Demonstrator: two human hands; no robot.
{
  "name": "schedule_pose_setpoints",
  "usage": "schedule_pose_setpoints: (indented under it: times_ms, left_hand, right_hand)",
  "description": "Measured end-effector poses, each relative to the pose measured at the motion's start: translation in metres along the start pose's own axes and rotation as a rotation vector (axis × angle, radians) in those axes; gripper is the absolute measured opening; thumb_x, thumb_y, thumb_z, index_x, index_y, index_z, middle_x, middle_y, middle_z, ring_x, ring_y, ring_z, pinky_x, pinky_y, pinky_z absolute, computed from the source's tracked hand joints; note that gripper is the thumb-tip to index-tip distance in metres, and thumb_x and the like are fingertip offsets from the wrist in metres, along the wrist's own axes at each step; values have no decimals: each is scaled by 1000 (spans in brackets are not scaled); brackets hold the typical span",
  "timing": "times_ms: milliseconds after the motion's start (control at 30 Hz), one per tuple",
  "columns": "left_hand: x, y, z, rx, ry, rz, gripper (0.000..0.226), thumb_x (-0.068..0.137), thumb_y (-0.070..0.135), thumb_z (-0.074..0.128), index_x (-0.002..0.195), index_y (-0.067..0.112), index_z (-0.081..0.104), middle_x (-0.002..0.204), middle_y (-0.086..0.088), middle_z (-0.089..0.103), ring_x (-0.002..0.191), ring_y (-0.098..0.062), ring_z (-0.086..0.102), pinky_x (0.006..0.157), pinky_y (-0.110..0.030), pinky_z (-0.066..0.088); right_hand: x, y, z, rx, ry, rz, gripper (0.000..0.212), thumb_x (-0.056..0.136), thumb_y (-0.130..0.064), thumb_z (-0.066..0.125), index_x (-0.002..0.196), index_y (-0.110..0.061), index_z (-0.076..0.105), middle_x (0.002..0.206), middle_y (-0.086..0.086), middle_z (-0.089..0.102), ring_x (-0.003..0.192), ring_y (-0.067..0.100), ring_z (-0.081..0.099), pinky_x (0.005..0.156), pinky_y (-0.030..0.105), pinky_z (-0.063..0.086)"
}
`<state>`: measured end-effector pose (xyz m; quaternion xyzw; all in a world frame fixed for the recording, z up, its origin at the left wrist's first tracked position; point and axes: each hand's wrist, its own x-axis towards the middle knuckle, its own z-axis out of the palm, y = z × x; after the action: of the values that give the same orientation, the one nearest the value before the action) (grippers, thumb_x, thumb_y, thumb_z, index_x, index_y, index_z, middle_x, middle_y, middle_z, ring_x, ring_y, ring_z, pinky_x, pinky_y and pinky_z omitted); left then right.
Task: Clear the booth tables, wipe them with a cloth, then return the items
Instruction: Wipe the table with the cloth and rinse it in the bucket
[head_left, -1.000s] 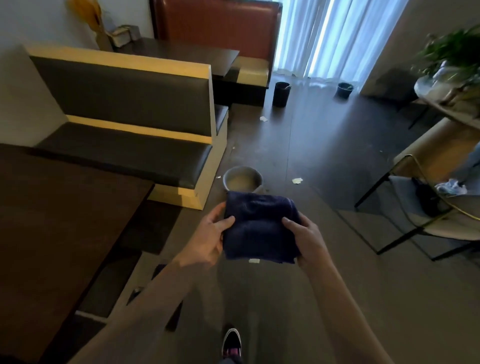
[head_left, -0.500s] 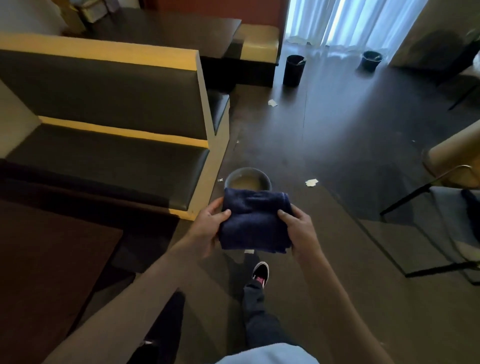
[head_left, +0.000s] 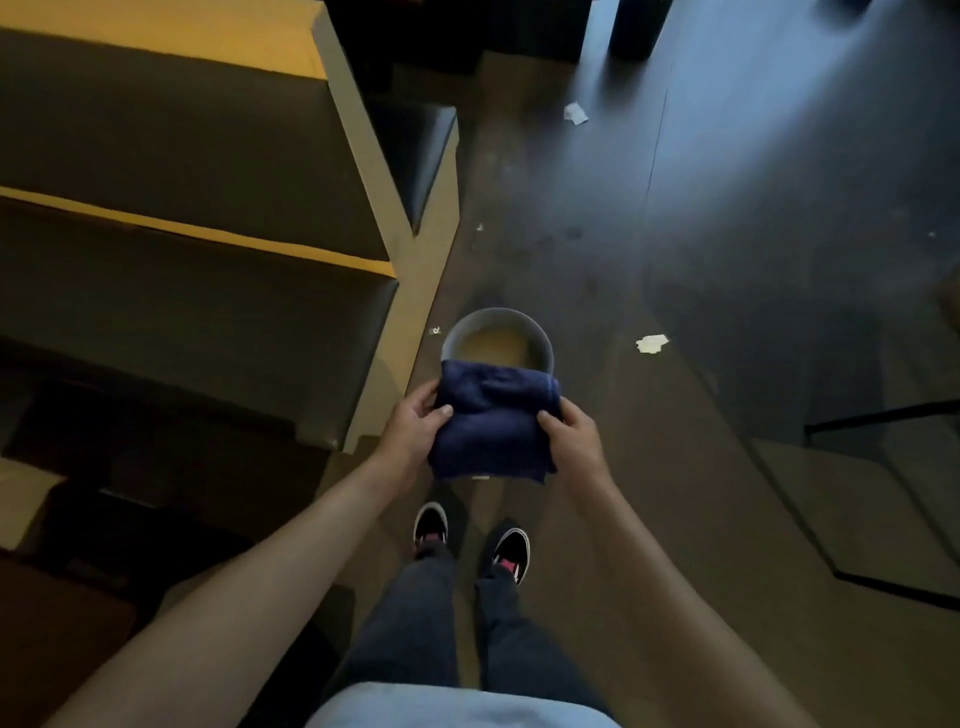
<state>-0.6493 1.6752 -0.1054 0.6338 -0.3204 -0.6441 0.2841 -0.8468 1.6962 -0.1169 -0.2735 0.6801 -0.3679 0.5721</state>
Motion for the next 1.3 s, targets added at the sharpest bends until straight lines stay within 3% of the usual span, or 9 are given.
schedule_pose_setpoints:
  times_ms: [167,267,400,633,800,933,1100,1167,1300]
  left_hand:
    - [90,-16,7,-11,22,-69,36,100,3,56,136,9,54,114,-1,66,94,-8,68,68,-16,55]
    - [157,-38,6,17,26,-115,30,97,2,60,126,12,56,109,-2,68,89,-6,68,72,-18,56]
    - [234,-74,0,113,-1,-189,30,98,-2,57,125,11,58,113,-5,69,97,-12,66,80,-19,55]
    - [352,-165,-24,243,29,-385,25,101,5,53,122,16,60,117,-5,67,103,-17,64,77,-23,51]
    - [413,-227,-28,65,86,-546,18,105,22,49,115,20,65,112,-8,70,99,-21,69,75,-34,54]
    - [451,-258,-24,29,89,-597,38,106,41,43,123,14,65,111,-11,72,102,-25,70,76,-35,54]
    - [498,-290,-18,16,90,-572,39,107,42,37,112,18,67,103,-4,75,91,-15,74,70,-27,53]
    - [514,-299,-15,63,77,-553,41,107,41,38,121,15,66,112,-6,74,104,-20,70,78,-29,52]
    - [533,-309,-13,175,131,-491,44,110,36,34,139,10,55,136,-7,59,125,-22,54,101,-31,41]
  right_hand:
    - [77,26,11,12,36,95,27,96,4,52,102,-17,69,103,7,73,104,24,67,91,37,54]
    - [130,48,23,62,78,181,28,94,8,51,94,-15,67,98,9,71,94,21,66,85,34,54]
    - [187,82,39,104,142,296,28,92,10,51,87,-14,66,84,3,69,77,13,62,63,19,51]
    - [282,183,86,87,171,489,17,96,-3,57,93,-14,70,92,5,73,91,19,66,83,34,54]
    - [348,254,108,77,178,571,18,101,-13,51,95,-12,68,93,10,68,81,20,60,66,32,47]
    - [385,291,120,129,227,640,25,102,-26,51,88,-15,69,97,5,69,89,17,62,74,30,47]
    - [424,333,126,217,257,639,31,105,-31,46,115,-11,67,110,9,69,101,21,66,83,28,51]
    - [437,344,126,193,259,645,32,106,-30,45,118,-10,66,110,9,69,100,20,65,82,27,51]
    - [455,360,135,67,228,617,44,108,-29,37,130,2,60,133,22,60,127,34,54,109,42,39]
